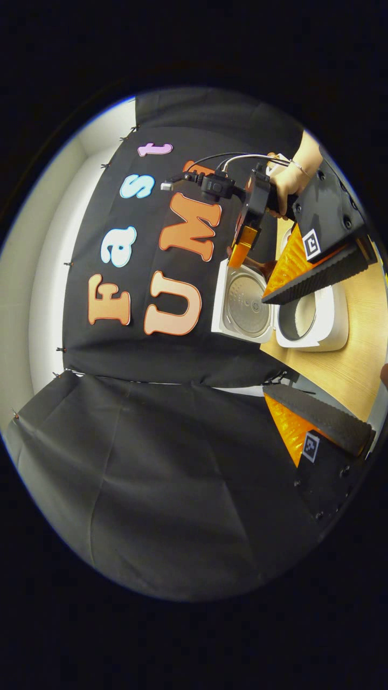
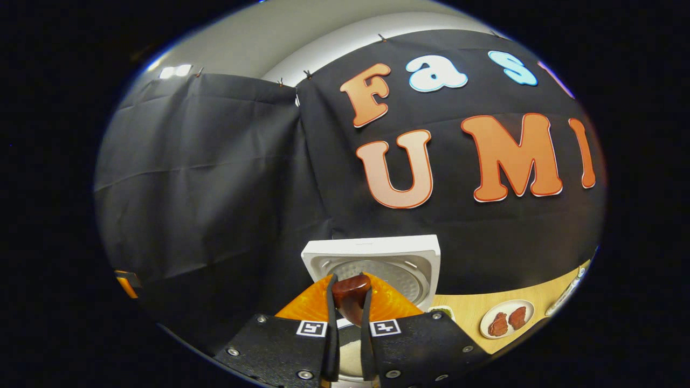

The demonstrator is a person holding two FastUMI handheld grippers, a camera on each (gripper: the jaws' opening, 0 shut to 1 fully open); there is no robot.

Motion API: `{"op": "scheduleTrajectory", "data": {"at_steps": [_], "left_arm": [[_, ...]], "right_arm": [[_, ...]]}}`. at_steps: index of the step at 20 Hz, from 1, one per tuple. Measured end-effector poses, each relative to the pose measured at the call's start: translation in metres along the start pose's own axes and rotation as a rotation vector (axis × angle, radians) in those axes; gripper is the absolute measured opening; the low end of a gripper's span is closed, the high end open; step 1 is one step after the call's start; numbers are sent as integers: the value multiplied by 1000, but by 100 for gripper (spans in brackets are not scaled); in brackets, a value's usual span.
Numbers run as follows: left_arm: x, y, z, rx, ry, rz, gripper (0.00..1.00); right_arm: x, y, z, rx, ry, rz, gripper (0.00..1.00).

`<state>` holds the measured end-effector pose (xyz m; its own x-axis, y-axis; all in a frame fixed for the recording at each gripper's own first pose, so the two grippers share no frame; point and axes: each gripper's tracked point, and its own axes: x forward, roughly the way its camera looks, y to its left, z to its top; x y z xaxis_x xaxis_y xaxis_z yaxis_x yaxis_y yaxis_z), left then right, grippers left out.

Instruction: Close the left gripper, press the button to open the rice cooker; take a wooden spoon from the chopstick holder with the right hand, scoop a spoonful of rice and pour it into the rice cooker, then put the wooden spoon back into the chopstick holder.

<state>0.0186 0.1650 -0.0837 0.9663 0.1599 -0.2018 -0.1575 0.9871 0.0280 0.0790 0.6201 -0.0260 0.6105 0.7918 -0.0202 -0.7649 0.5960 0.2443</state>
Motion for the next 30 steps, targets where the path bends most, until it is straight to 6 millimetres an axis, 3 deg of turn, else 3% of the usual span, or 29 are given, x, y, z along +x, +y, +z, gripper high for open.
{"op": "scheduleTrajectory", "data": {"at_steps": [6,14,19,24,30], "left_arm": [[-2,-17,11,-13,-26,-25,100],[-7,-51,14,13,-36,-81,100],[-9,-72,10,9,-29,-115,100],[-9,-89,6,16,-26,-135,100],[-10,-113,10,29,-31,-166,100]], "right_arm": [[-32,-50,17,270,-38,-47,14],[-103,-153,30,589,-127,-159,15],[-169,-232,35,625,-200,-289,15],[-241,-298,35,645,-255,-410,15],[-327,-354,8,679,-287,-527,14]]}}
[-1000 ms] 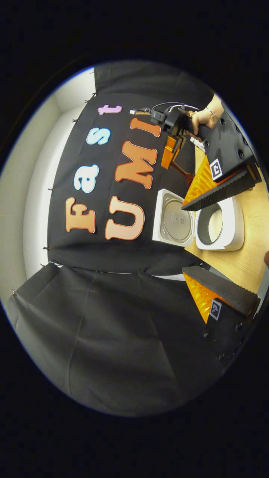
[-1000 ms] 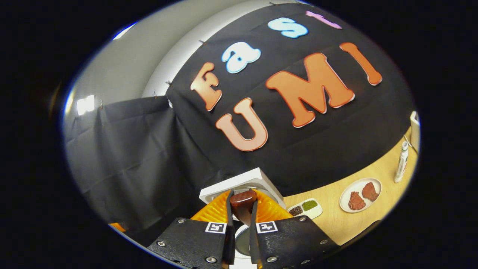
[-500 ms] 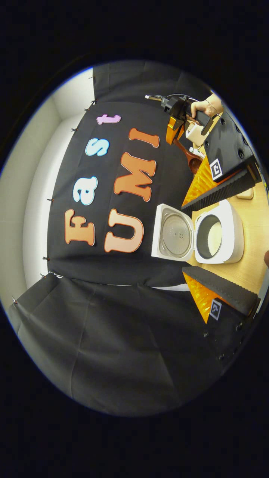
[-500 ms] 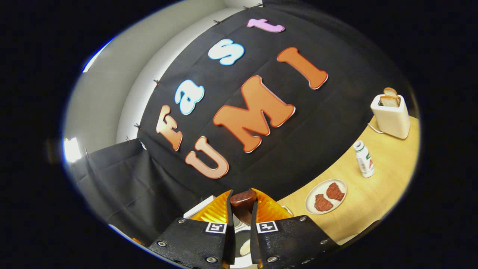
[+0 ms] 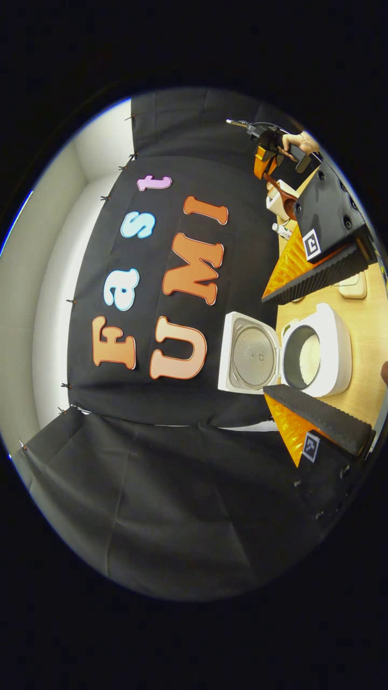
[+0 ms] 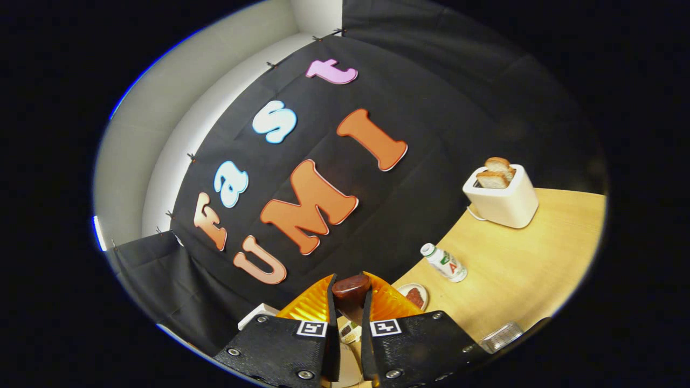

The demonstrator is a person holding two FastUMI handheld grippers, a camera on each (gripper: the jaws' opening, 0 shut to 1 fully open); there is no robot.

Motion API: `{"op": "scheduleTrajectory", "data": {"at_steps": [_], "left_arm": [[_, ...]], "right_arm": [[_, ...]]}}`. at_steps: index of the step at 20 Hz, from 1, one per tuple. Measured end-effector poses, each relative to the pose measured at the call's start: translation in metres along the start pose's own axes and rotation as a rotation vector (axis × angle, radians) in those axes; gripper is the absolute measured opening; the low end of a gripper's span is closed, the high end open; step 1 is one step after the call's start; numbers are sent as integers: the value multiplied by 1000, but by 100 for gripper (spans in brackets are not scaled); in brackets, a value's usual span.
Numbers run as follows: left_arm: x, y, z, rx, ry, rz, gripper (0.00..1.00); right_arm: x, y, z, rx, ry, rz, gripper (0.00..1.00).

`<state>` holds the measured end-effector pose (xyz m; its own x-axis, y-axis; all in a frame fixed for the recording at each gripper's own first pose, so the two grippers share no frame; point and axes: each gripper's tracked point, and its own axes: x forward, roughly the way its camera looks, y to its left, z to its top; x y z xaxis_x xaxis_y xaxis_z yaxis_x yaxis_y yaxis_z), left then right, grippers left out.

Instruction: Close the left gripper, press the button to open the rice cooker; take a wooden spoon from the chopstick holder with the right hand, scoop a spoonful of rice and pour it into the rice cooker, then put the wooden spoon back into the chopstick holder.

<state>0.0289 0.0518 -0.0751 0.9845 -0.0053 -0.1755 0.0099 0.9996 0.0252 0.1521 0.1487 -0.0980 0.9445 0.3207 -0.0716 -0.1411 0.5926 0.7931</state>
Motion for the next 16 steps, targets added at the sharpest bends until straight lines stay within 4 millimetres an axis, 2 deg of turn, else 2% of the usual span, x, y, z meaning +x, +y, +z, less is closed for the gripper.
{"op": "scheduleTrajectory", "data": {"at_steps": [2,6,12,16], "left_arm": [[0,-7,2,12,-3,-4,100],[3,-21,1,15,1,-18,100],[6,-29,-4,14,17,-18,100],[9,-33,-7,32,28,-17,100]], "right_arm": [[-14,-28,8,15,-18,-39,14],[-38,-69,7,41,-13,-97,15],[-63,-110,-9,35,9,-155,15],[-70,-135,-25,28,26,-197,14]]}}
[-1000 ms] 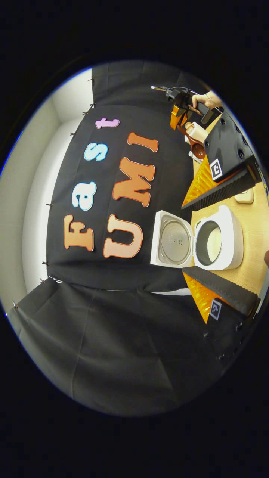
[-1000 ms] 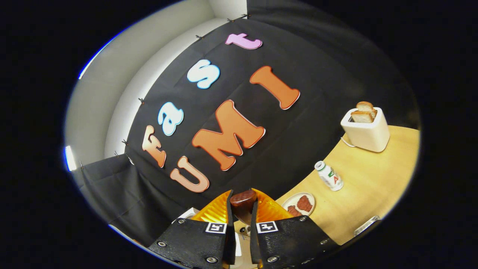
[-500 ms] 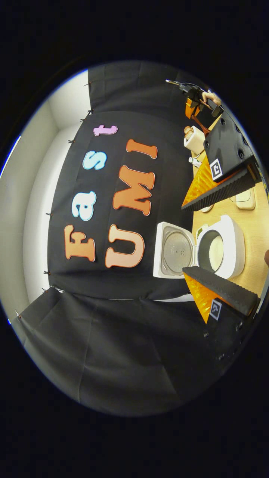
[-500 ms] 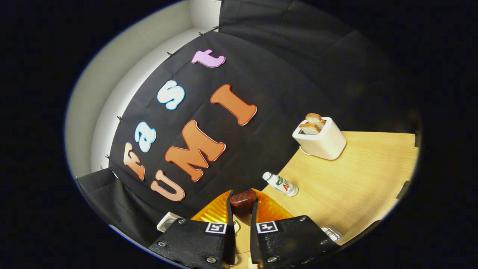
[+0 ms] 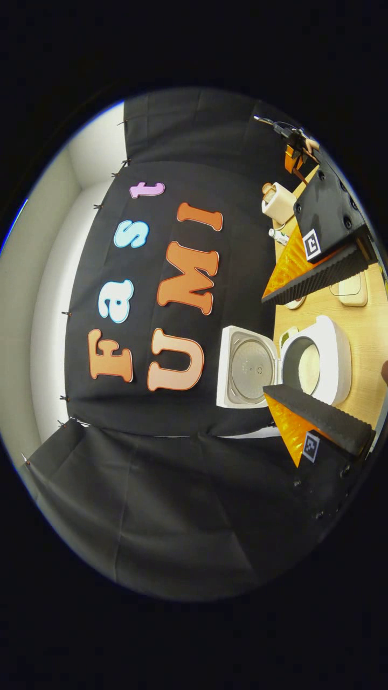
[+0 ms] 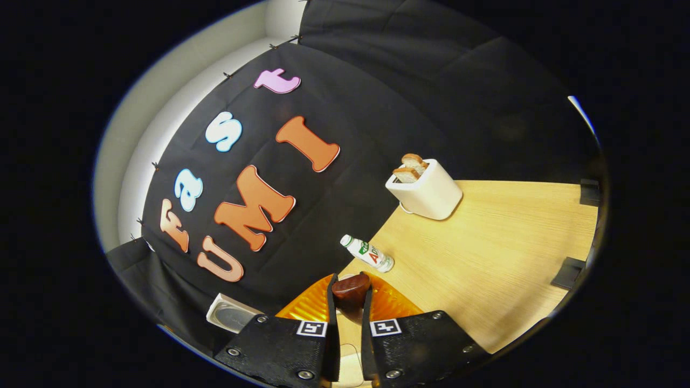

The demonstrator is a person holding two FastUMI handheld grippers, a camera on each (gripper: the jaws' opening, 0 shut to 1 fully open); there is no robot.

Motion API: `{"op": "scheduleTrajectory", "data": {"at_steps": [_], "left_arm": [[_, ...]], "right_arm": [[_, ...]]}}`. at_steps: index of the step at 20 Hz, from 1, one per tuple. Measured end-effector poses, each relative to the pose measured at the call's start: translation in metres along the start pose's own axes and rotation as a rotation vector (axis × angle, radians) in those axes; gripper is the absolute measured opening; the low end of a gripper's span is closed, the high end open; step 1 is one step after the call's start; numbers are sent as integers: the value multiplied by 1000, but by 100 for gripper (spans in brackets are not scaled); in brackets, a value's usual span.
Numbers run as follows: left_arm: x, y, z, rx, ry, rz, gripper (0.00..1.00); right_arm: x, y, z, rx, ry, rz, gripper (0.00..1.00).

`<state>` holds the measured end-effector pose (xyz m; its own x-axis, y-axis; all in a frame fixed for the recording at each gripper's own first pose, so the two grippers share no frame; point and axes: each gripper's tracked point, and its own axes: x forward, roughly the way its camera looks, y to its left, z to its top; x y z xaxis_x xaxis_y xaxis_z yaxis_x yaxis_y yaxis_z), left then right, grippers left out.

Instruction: Close the left gripper, press the button to open the rice cooker; take a wooden spoon from the chopstick holder with the right hand, scoop a spoonful of rice and pour it into the rice cooker, then put the wooden spoon back into the chopstick holder.

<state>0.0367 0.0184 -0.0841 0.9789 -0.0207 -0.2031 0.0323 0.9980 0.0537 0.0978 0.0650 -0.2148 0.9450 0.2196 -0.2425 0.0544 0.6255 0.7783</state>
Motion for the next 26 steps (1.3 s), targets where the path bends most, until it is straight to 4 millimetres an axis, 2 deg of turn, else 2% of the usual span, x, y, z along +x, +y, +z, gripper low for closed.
{"op": "scheduleTrajectory", "data": {"at_steps": [5,10,13,16,18,20,22,23,24,25,26], "left_arm": [[1,-5,-4,13,20,0,99],[3,-5,-8,14,29,3,99],[6,-6,-8,7,30,-1,99],[12,-9,-8,23,34,-8,100],[17,-11,-8,39,36,-4,99],[23,-20,-4,32,27,-11,100],[30,-28,-2,23,23,-13,99],[34,-31,2,20,20,-12,99],[38,-35,7,16,13,-11,99],[41,-40,13,12,1,-11,100],[45,-45,19,13,-5,-12,100]], "right_arm": [[7,-24,-25,-16,35,-26,15],[18,-44,-42,-19,47,-51,15],[23,-52,-55,-40,77,-65,19],[25,-56,-60,-31,94,-68,23],[26,-61,-55,-5,93,-87,28],[27,-67,-54,-3,100,-107,36],[26,-70,-50,-10,109,-115,48],[27,-74,-46,-17,109,-128,68],[28,-79,-43,-28,113,-146,53],[31,-84,-41,-39,120,-163,76],[32,-89,-44,-56,139,-183,85]]}}
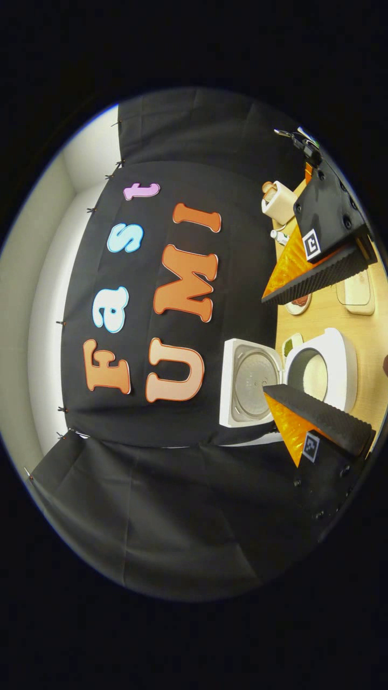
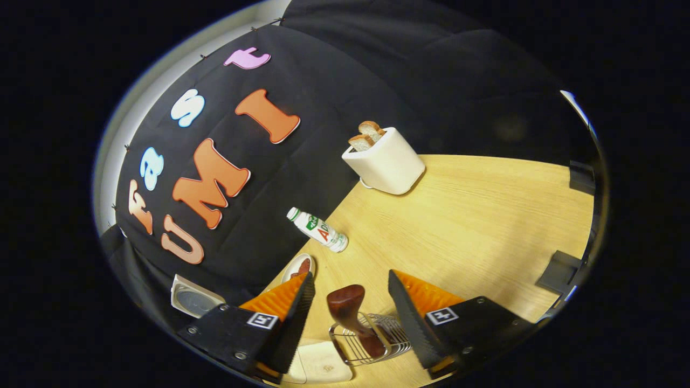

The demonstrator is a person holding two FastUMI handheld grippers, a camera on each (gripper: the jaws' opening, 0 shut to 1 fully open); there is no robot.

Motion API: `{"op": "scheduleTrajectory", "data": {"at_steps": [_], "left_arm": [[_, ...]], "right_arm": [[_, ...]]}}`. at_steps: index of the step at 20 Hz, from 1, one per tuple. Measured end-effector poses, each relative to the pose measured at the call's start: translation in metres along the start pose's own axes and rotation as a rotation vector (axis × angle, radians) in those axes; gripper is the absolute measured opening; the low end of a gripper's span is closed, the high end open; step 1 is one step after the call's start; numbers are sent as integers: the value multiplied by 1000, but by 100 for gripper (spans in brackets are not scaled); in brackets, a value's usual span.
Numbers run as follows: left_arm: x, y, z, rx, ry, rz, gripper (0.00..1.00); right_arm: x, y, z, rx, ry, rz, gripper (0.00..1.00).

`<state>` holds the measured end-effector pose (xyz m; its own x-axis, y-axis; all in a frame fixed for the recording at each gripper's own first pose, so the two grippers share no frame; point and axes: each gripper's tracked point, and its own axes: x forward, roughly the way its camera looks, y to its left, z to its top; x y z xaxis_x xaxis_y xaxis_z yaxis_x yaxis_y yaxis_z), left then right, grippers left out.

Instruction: Close the left gripper, press the button to open the rice cooker; take a wooden spoon from the chopstick holder with the right hand, scoop a spoonful of rice and pour it into the rice cooker, then put the wooden spoon back into the chopstick holder.

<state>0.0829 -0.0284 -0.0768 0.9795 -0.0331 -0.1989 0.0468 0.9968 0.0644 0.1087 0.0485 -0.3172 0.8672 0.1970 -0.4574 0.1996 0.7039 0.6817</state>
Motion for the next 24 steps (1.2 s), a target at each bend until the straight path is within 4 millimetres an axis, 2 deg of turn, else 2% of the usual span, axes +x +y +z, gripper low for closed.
{"op": "scheduleTrajectory", "data": {"at_steps": [1,4,7,11,14,16,19,21,24], "left_arm": [[2,-4,5,7,-4,-3,100],[12,-16,24,15,-25,-6,100],[20,-22,38,1,-38,-6,100],[32,-10,54,-4,-41,37,100],[49,9,67,-15,-42,88,100],[62,21,77,-27,-42,112,100],[91,31,90,-46,-26,110,99],[116,40,97,-52,-14,103,99],[159,57,95,-3,30,122,99]], "right_arm": [[3,-4,5,-19,11,-9,94],[2,-1,23,-81,39,-33,95],[-8,21,59,-138,7,-15,94],[-26,47,101,-292,-58,-10,95],[-41,72,126,-389,-98,18,94],[-50,86,133,-423,-111,49,94],[-60,97,134,-448,-125,67,95],[-67,102,130,-458,-137,71,94],[-73,106,119,-461,-140,68,94]]}}
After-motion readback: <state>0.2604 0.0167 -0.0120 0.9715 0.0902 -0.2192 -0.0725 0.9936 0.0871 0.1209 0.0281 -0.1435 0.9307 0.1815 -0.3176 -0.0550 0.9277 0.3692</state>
